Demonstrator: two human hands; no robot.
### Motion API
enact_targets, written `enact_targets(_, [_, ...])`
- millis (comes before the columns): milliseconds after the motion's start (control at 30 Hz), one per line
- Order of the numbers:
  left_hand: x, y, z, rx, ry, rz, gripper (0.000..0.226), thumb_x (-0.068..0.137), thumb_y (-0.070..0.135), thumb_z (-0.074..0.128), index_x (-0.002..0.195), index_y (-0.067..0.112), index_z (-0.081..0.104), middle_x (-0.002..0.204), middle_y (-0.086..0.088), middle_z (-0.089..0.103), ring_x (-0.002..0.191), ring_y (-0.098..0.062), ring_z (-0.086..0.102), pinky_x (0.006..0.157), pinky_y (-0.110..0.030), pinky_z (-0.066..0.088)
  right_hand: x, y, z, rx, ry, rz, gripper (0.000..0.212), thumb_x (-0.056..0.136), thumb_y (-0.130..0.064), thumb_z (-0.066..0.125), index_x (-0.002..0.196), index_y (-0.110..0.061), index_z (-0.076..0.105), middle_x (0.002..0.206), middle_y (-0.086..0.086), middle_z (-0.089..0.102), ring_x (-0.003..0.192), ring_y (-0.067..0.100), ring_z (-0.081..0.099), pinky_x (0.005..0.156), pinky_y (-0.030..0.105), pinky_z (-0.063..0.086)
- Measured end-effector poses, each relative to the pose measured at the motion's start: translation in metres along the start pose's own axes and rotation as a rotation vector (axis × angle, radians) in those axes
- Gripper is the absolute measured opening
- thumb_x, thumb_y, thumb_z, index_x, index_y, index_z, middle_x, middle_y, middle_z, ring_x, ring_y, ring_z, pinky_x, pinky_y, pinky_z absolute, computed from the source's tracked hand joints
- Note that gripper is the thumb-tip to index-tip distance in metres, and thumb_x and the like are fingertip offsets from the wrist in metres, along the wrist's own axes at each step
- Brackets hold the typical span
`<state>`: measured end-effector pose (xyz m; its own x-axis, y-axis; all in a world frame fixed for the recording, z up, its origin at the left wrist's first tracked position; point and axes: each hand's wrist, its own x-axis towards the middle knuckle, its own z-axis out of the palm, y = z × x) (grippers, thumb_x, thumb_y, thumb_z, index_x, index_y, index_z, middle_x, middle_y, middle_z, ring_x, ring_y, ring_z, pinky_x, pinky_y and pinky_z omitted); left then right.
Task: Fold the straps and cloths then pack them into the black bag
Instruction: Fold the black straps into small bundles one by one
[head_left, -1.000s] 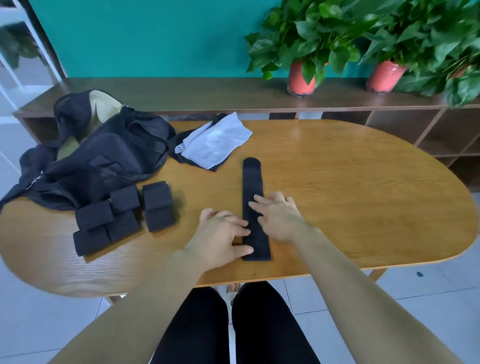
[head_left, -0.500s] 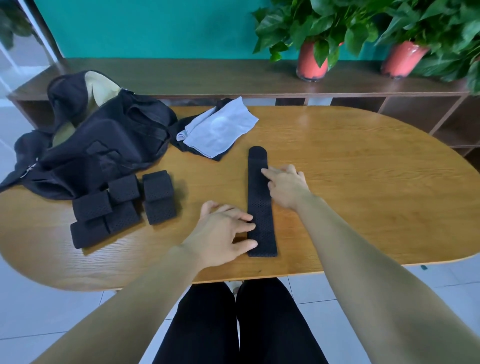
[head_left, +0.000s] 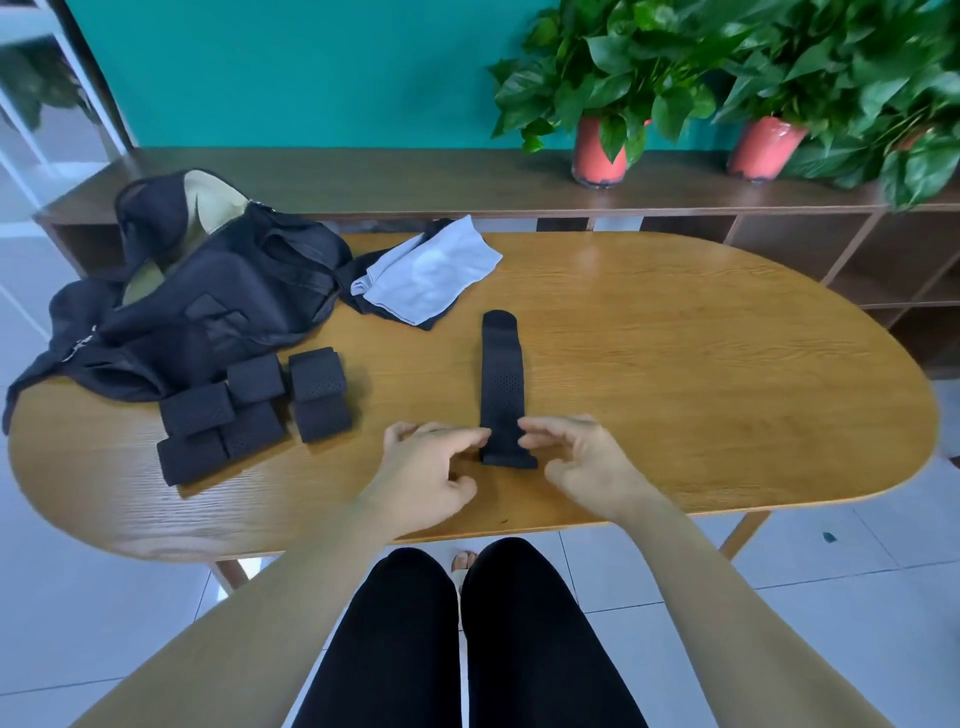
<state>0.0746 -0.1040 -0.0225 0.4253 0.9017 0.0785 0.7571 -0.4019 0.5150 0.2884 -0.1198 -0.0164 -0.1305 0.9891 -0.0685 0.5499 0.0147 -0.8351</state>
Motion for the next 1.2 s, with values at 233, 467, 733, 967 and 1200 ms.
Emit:
enact_targets(233, [0.005, 0.012, 0.008, -0.055, 0.211, -0.182, 0.037, 0.093, 0.043, 0.055, 0.128, 0.034, 0.056, 0.109, 0.016, 0.069, 0.115, -0.004, 0.050, 0.091, -0.030, 0.014, 0.008, 0.004, 0.021, 0.074, 0.243, 0.081, 0.031, 0.085, -0.023, 0.067, 0.116, -0.027, 0.066, 0.099, -0.011, 0.067, 0.103, 0.005, 0.059, 0.092, 0.028, 0.047])
enact_targets(467, [0.015, 0.022, 0.017, 0.047, 0.319, -0.273, 0.032, 0.092, 0.041, 0.058, 0.123, 0.035, 0.060, 0.091, 0.013, 0.071, 0.100, -0.008, 0.057, 0.085, -0.030, 0.014, 0.016, 0.002, 0.043, -0.152, 0.458, 0.102, 0.024, 0.088, -0.026, 0.063, 0.111, -0.020, 0.070, 0.093, -0.004, 0.069, 0.104, 0.017, 0.052, 0.083, 0.033, 0.048])
enact_targets(733, [0.023, 0.021, 0.021, 0.130, 0.256, -0.270, 0.032, 0.093, 0.044, 0.054, 0.124, 0.037, 0.061, 0.100, 0.011, 0.070, 0.107, -0.013, 0.050, 0.094, -0.036, 0.017, 0.017, 0.007, 0.051, -0.342, 0.523, 0.072, 0.033, 0.089, -0.027, 0.063, 0.120, -0.016, 0.066, 0.101, 0.002, 0.064, 0.104, 0.021, 0.042, 0.087, 0.032, 0.044])
enact_targets(967, [0.023, 0.018, 0.026, 0.168, 0.186, -0.226, 0.033, 0.095, 0.043, 0.049, 0.126, 0.037, 0.060, 0.117, 0.012, 0.057, 0.116, -0.015, 0.040, 0.094, -0.039, 0.023, 0.015, 0.005, 0.052, -0.409, 0.514, 0.028, 0.038, 0.088, -0.023, 0.062, 0.126, -0.015, 0.061, 0.107, 0.007, 0.062, 0.105, 0.028, 0.045, 0.087, 0.041, 0.044])
enact_targets(1200, [0.024, 0.017, 0.011, 0.380, 0.013, -0.025, 0.050, 0.091, 0.054, 0.048, 0.136, 0.031, 0.050, 0.133, 0.010, 0.041, 0.122, -0.014, 0.035, 0.099, -0.038, 0.023, 0.011, 0.002, 0.050, -0.441, 0.460, 0.023, 0.042, 0.091, -0.024, 0.056, 0.133, -0.025, 0.054, 0.115, 0.001, 0.055, 0.109, 0.023, 0.043, 0.088, 0.035, 0.039])
